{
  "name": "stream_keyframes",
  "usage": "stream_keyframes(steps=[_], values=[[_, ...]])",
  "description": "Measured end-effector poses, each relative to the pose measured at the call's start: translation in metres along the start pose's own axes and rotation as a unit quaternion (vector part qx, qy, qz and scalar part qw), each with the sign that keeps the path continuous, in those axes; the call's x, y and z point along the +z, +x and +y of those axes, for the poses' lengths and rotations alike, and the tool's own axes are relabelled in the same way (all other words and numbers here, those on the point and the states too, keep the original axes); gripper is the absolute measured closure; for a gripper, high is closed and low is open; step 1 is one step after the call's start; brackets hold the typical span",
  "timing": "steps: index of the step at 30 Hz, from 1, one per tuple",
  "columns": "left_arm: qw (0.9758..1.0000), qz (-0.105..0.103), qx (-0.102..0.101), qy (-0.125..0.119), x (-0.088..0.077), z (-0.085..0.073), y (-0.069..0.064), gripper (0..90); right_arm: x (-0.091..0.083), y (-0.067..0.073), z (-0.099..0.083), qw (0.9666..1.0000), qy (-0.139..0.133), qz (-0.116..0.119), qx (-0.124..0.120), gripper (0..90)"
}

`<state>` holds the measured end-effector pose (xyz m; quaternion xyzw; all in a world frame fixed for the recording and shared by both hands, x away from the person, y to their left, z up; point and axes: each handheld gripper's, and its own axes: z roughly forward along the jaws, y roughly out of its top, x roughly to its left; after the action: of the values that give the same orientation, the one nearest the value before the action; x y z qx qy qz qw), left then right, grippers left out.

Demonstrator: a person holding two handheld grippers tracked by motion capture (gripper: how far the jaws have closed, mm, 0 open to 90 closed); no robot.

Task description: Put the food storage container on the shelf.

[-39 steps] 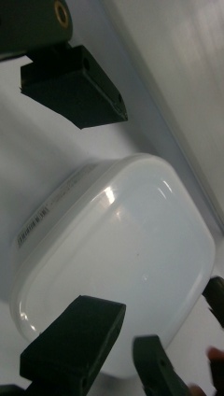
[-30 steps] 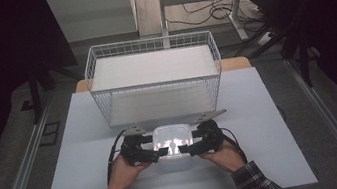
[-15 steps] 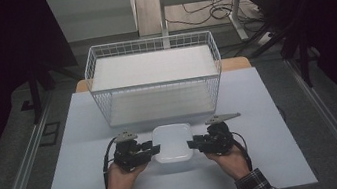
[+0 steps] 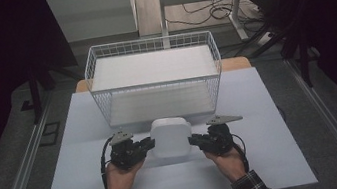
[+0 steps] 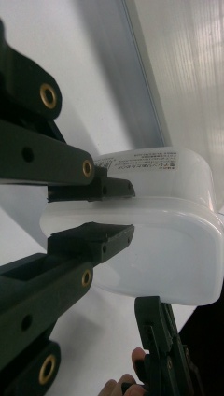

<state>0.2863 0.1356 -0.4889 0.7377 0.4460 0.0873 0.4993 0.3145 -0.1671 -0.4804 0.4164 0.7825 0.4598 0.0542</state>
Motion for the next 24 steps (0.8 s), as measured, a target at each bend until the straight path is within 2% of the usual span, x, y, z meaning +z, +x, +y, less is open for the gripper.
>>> stream_keyframes(steps=[3, 14, 24], values=[[1.0000, 0.000, -0.004, -0.006, 0.000, 0.002, 0.004, 77.8, 0.000, 0.002, 0.005, 0.9999, -0.011, -0.004, -0.012, 77.0], [0.9996, -0.002, -0.023, -0.015, 0.007, 0.013, 0.021, 77.7, 0.009, -0.001, 0.025, 0.9991, -0.015, -0.015, -0.037, 77.0], [0.9995, 0.013, -0.023, -0.018, 0.024, 0.033, 0.039, 77.5, 0.029, -0.016, 0.049, 0.9988, -0.015, -0.033, -0.033, 76.3]])
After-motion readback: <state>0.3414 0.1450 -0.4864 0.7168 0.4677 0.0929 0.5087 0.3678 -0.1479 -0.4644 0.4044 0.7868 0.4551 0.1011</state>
